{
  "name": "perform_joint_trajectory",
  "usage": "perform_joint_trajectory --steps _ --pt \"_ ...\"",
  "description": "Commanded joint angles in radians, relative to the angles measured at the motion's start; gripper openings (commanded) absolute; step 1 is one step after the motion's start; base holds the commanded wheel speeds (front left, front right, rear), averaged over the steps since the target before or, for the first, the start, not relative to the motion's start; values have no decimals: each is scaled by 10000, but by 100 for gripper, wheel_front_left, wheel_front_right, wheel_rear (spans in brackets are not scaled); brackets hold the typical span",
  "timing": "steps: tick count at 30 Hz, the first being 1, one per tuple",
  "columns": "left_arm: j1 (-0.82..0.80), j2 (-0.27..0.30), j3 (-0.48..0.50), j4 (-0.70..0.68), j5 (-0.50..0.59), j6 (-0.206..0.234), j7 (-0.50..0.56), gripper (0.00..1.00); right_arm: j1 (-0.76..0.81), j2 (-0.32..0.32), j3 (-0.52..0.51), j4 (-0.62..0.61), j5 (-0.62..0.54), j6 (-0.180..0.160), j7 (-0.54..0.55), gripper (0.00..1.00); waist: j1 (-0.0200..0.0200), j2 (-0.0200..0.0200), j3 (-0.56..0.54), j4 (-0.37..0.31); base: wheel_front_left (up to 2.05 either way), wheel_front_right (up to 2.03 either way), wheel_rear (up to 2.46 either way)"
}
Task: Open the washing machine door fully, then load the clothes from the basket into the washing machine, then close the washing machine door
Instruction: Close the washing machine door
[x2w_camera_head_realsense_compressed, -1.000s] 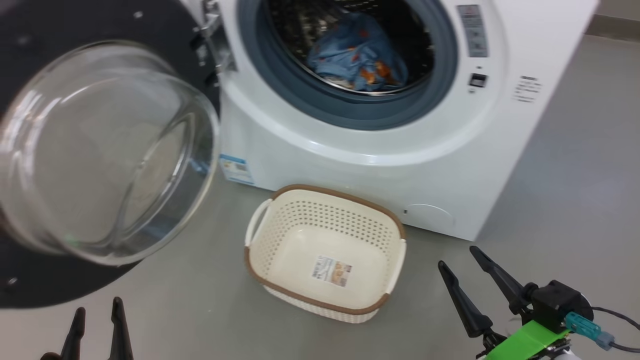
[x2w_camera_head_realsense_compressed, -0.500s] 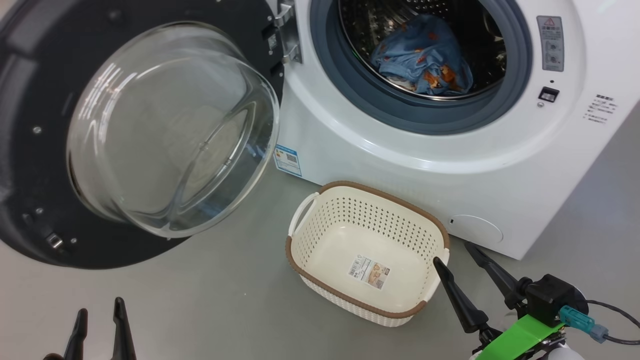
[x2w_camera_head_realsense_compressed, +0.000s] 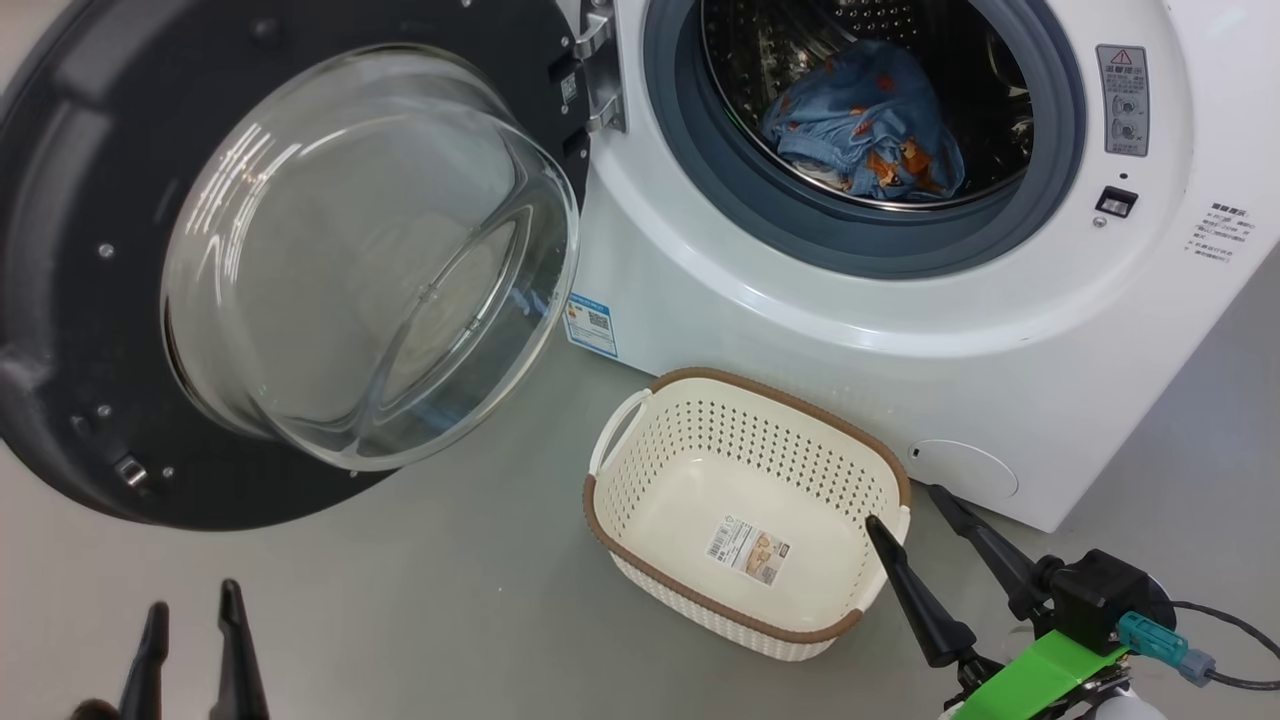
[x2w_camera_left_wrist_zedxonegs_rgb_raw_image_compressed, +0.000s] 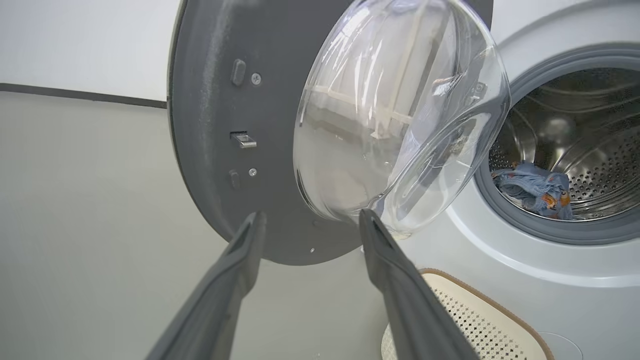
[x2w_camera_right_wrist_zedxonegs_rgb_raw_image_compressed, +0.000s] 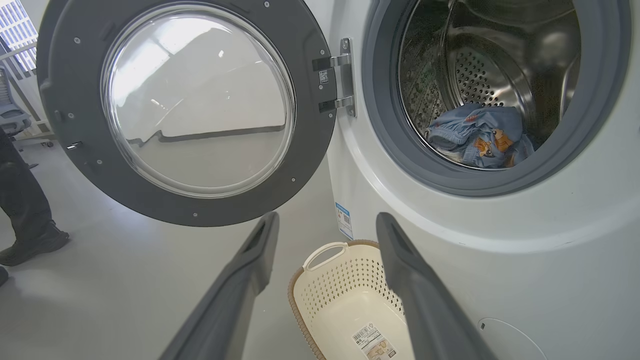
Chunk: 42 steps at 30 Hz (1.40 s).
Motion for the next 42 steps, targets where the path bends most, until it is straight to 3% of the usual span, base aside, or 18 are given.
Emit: perform_joint_trajectory --steps 1,2,3,4,9,14,21,27,31,42 --pt "-295 166 319 -323 -47 15 -63 84 -140 -99 243 -222 138 16 -48 100 0 -1 -9 6 0 0 0" --pt "-349 165 333 -515 -128 -18 -63 43 -116 -95 237 -230 145 16 -48 100 0 -1 -23 18 0 0 0" --pt "-394 165 384 -734 -231 -44 -63 15 -87 -91 227 -238 152 16 -48 100 0 -1 -36 25 0 0 0" --pt "-455 165 476 -1004 -326 -67 -63 0 -55 -92 213 -248 157 16 -48 100 0 -1 -44 31 0 0 0" --pt "-1077 603 1359 -2836 -727 -168 -63 0 153 -98 81 -316 150 16 -48 100 0 -1 -55 85 0 0 0" --pt "-2587 2319 2315 -3752 -2384 -210 -63 0 331 -44 -122 -402 100 16 -48 100 0 -1 -46 105 0 0 0" --pt "-4714 4884 2548 -1299 -6015 -214 541 0 435 167 -233 -488 -14 16 -48 100 0 -1 99 -1 0 0 0" --pt "-6256 6473 1503 1432 -8148 -215 2472 0 366 243 -210 -478 -60 16 -48 100 0 -1 249 -168 0 0 0" --pt "-7108 7010 757 2954 -9115 -215 3917 0 293 207 -211 -473 -95 16 -48 100 0 -1 380 -286 0 0 0" --pt "-8172 7496 -163 5635 -11242 -216 8153 0 54 60 -135 -474 -236 16 -48 100 0 -1 874 -748 0 0 0"
